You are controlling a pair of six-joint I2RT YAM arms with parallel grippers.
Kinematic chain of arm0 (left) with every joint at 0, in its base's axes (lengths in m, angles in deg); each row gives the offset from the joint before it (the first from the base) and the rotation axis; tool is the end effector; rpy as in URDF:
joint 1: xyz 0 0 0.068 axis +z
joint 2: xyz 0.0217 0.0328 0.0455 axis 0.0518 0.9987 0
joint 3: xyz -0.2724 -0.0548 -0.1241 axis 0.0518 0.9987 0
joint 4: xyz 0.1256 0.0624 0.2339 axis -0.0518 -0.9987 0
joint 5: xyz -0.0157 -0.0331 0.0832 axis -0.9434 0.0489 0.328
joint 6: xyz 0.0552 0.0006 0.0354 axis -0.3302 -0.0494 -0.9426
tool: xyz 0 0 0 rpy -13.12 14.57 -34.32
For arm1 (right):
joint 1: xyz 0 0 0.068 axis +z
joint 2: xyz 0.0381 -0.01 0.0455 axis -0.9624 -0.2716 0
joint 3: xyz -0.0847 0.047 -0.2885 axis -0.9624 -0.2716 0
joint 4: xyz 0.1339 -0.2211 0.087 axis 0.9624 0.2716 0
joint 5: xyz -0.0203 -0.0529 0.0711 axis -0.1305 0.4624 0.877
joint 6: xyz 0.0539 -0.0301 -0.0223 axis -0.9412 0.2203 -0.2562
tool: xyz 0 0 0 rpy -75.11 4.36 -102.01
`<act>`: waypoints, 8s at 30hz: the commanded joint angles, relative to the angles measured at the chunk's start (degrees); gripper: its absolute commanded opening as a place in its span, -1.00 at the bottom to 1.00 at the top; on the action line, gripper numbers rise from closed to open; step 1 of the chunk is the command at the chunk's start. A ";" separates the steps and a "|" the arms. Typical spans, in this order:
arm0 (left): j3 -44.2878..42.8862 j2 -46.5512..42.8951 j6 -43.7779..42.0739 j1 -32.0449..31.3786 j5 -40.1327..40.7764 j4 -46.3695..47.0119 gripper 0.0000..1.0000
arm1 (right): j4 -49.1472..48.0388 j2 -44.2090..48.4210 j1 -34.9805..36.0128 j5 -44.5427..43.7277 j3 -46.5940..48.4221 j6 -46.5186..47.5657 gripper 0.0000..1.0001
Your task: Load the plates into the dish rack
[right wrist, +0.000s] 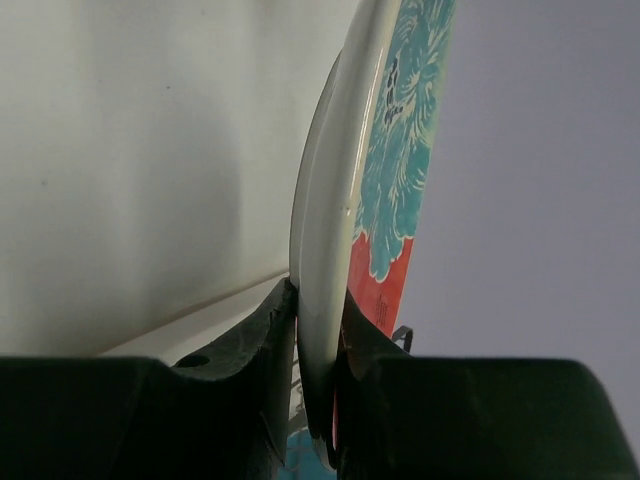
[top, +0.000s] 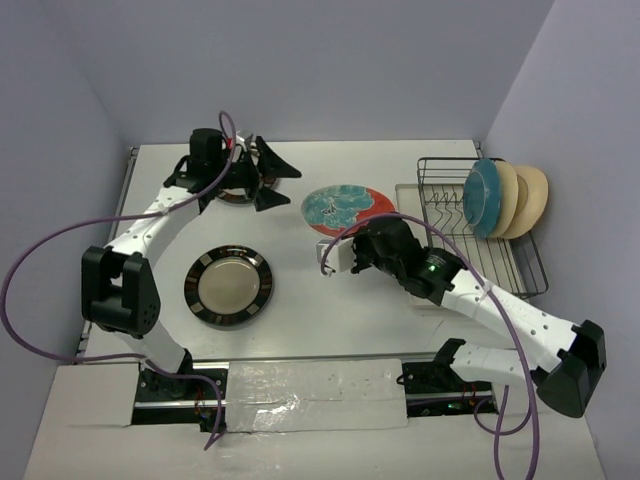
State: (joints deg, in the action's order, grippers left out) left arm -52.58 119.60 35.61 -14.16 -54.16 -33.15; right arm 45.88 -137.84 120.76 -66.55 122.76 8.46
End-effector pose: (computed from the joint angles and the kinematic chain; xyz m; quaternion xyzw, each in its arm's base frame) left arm 0.3719 -0.1562 0.3353 -0.1269 0.8001 -0.5779 0.0988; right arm 0.1748 0.1731 0.3257 -0.7191 0.4965 -0.1598 0.4592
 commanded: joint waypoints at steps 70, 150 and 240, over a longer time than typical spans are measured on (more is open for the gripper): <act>0.64 -6.26 -15.72 14.22 -3.09 4.19 0.99 | 22.70 -23.84 -71.92 50.35 43.99 -42.27 -1.00; 2.48 18.08 -94.46 39.71 8.96 -42.54 0.82 | 22.96 -14.27 -40.02 40.24 40.12 -47.81 1.00; 6.60 -10.03 -32.26 11.33 -27.79 -29.49 -0.81 | -30.82 -2.84 20.71 -8.71 -7.60 7.49 -1.00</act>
State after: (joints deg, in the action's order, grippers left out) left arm -46.07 114.77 -4.85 -1.81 -70.94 -67.40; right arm 21.71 -140.33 141.11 -69.81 112.59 17.07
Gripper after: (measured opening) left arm 0.083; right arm 0.052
